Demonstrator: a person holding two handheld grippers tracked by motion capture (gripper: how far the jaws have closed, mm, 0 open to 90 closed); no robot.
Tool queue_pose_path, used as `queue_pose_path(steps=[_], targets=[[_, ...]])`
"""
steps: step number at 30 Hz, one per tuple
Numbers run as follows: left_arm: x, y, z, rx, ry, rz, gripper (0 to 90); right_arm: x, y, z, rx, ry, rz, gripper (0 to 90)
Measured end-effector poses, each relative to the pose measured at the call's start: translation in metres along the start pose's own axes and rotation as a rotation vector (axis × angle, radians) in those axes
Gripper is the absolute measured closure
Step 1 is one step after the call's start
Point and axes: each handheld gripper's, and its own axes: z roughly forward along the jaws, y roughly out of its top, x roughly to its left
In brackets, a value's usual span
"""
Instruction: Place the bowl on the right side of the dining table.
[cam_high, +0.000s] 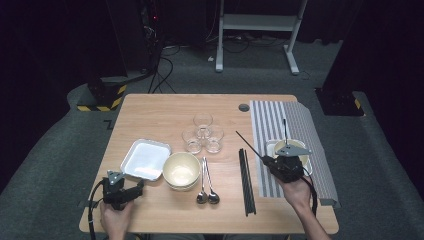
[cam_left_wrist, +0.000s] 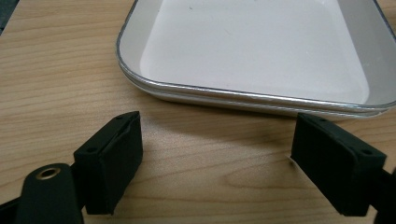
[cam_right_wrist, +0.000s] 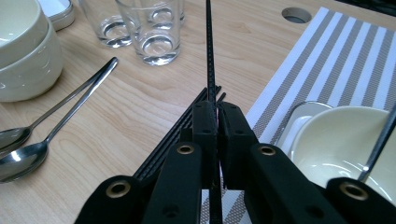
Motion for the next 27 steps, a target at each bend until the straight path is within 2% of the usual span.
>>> queue_pose_path(steps=[8, 27], targets=[[0.0, 0.0, 0.0, -0.001, -0.001, -0.003, 16.9, -0.009, 0.004, -0.003, -0.001, -0.025, 0.009, 86.3], [-0.001, 0.0, 0.0, 0.001, 0.007, 0.001, 17.0, -0.042, 0.009, -0.01, -0.011, -0.104, 0.04, 86.3]])
